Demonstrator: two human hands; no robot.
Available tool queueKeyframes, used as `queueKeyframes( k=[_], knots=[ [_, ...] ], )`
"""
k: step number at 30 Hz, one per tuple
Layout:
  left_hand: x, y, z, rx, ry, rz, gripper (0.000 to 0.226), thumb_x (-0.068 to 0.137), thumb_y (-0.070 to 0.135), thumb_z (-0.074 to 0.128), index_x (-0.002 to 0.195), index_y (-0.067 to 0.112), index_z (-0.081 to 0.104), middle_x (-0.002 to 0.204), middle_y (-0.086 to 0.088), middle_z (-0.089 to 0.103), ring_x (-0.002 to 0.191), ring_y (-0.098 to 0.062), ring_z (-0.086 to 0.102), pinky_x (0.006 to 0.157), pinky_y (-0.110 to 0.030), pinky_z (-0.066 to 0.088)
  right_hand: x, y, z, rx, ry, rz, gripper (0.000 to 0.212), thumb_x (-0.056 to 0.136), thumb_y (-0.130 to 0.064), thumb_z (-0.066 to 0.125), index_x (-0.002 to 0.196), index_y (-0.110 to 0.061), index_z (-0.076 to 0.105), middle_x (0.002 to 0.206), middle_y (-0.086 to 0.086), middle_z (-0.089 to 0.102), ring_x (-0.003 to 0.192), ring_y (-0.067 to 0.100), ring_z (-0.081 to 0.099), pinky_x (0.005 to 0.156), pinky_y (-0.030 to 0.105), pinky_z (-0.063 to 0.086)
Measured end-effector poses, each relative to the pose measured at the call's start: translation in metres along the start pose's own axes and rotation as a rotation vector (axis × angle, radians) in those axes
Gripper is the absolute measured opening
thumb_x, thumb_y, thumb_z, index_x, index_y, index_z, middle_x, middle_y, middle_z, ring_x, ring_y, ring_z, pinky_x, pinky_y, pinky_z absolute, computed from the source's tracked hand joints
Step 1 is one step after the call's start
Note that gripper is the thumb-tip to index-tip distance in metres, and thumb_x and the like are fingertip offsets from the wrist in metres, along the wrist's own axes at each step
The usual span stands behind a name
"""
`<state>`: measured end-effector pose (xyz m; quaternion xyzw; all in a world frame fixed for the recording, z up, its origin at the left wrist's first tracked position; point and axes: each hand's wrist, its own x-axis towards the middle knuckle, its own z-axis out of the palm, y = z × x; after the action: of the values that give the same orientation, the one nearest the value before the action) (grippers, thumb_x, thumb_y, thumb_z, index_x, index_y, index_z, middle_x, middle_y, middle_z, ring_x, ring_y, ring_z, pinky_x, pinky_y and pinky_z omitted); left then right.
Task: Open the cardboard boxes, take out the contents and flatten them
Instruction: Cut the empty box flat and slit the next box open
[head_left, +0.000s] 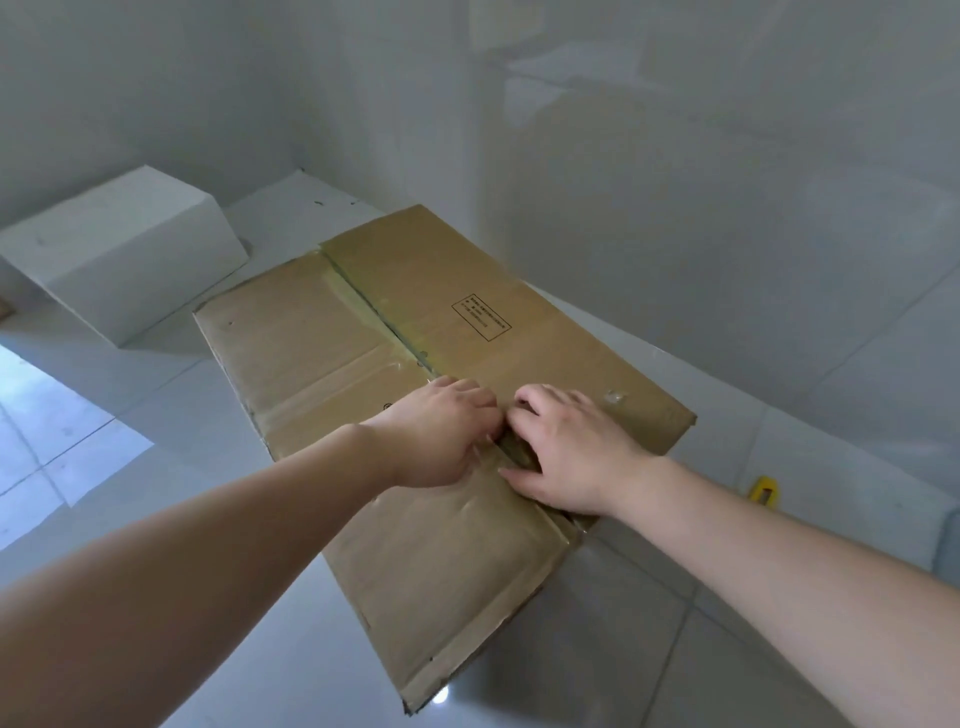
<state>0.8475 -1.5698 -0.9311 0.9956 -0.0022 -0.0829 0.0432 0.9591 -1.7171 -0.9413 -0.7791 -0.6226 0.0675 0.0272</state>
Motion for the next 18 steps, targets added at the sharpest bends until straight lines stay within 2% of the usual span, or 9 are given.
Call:
queueKeyframes(
  k=[3, 12, 18],
  knots=[
    [0.002, 0.0, -0.001, 0.007, -0.008, 0.011, 0.032, 0.079, 0.012, 0.047, 0.107, 0.022, 0.057, 0.106, 0.006, 0.053, 0.103, -0.016, 0.047, 0.091, -0.021, 0.03, 0.003, -0.005, -0.006, 0.048, -0.069, 0.072, 0.044, 0.086, -0.051, 0.054, 0.116, -0.018, 0.051, 0.128, 0.003, 0.044, 0.122, 0.022, 0.042, 0.102, 0.039, 0.038],
    [0.003, -0.001, -0.005, 0.006, -0.044, 0.015, 0.034, 0.079, 0.017, 0.05, 0.112, 0.021, 0.057, 0.108, 0.002, 0.053, 0.103, -0.019, 0.047, 0.094, -0.032, 0.039, 0.012, -0.011, -0.018, 0.052, -0.116, 0.134, 0.036, 0.087, -0.038, 0.055, 0.117, -0.019, 0.051, 0.129, 0.004, 0.044, 0.122, 0.025, 0.043, 0.1, 0.039, 0.039],
    [-0.001, 0.003, -0.009, 0.027, -0.027, 0.013, 0.033, 0.08, 0.018, 0.05, 0.112, 0.02, 0.059, 0.107, 0.001, 0.054, 0.101, -0.02, 0.048, 0.092, -0.03, 0.038, 0.017, -0.012, -0.026, 0.006, -0.168, 0.14, 0.044, 0.085, -0.041, 0.057, 0.121, -0.019, 0.049, 0.134, 0.006, 0.04, 0.127, 0.026, 0.039, 0.102, 0.042, 0.038]
  ],
)
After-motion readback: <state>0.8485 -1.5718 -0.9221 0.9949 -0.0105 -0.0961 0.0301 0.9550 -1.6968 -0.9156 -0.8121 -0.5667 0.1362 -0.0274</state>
